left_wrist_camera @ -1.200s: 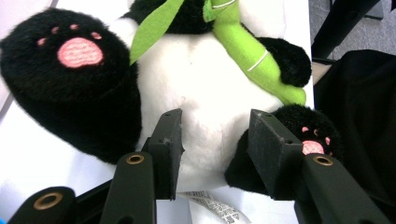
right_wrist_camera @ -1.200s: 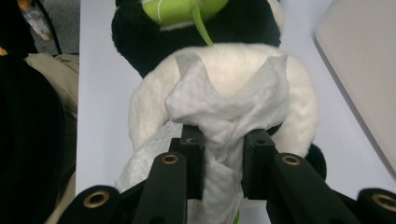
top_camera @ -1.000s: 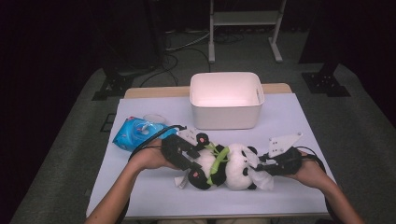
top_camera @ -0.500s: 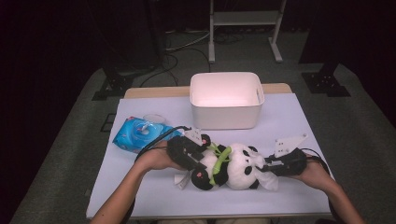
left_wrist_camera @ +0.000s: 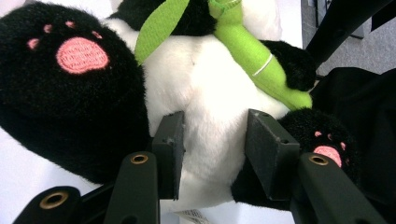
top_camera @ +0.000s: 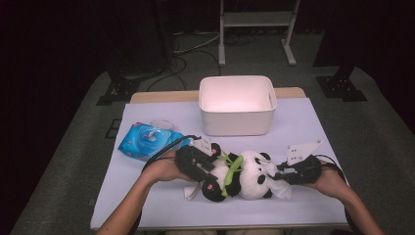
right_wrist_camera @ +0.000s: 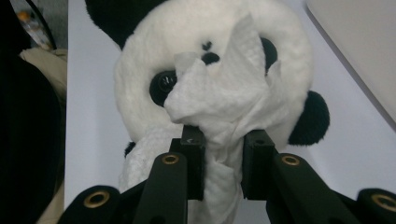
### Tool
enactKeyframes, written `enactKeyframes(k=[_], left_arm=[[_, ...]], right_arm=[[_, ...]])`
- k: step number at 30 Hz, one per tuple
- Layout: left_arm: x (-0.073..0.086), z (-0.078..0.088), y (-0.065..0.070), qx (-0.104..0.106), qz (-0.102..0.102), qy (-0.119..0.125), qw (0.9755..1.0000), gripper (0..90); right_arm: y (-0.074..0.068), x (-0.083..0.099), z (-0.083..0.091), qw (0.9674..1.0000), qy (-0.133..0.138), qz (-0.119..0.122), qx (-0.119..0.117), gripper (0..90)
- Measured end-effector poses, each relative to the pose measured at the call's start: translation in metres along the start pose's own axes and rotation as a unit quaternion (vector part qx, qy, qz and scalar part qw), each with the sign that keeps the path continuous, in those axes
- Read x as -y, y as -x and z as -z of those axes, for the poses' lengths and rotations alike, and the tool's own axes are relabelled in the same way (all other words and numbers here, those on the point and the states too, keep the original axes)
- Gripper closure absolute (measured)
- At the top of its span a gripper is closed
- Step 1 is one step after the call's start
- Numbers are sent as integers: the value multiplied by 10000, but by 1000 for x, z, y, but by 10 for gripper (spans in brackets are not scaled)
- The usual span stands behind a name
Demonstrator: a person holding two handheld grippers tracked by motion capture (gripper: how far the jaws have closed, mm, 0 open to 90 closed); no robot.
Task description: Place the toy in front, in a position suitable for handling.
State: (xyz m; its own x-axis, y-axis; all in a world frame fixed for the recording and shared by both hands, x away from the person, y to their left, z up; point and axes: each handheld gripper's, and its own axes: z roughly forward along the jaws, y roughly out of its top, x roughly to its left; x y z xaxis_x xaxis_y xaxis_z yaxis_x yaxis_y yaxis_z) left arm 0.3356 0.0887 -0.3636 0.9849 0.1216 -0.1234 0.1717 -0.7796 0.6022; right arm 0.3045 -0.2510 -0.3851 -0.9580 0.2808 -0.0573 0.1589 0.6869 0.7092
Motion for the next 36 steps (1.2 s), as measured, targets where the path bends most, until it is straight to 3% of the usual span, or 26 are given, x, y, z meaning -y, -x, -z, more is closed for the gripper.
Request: enactKeyframes(k=[6,14,19,26,31,36], left_arm=[[7,1,1,-44,-30,217,9997,574],[11,2,0,-112,-47,312,9994,573],[11,2,-2,-63,-49,333,9994,574],[13,3,-1,-100,-95,286,9995,574],[15,3,-5,-16,-54,380,9993,574],[13,3,-4,-37,-40,343,9994,575]], right_arm=[[-14,-25,1,9994,-107,295,-121,740],[-26,-64,-19,9970,-237,665,-325,742],[-32,-77,-29,9958,-310,793,-335,742],[-39,-98,-58,9918,-552,1068,-436,742],[-40,-107,-57,9914,-430,1102,-558,742],[-45,-122,-61,9884,-431,1307,-641,742]])
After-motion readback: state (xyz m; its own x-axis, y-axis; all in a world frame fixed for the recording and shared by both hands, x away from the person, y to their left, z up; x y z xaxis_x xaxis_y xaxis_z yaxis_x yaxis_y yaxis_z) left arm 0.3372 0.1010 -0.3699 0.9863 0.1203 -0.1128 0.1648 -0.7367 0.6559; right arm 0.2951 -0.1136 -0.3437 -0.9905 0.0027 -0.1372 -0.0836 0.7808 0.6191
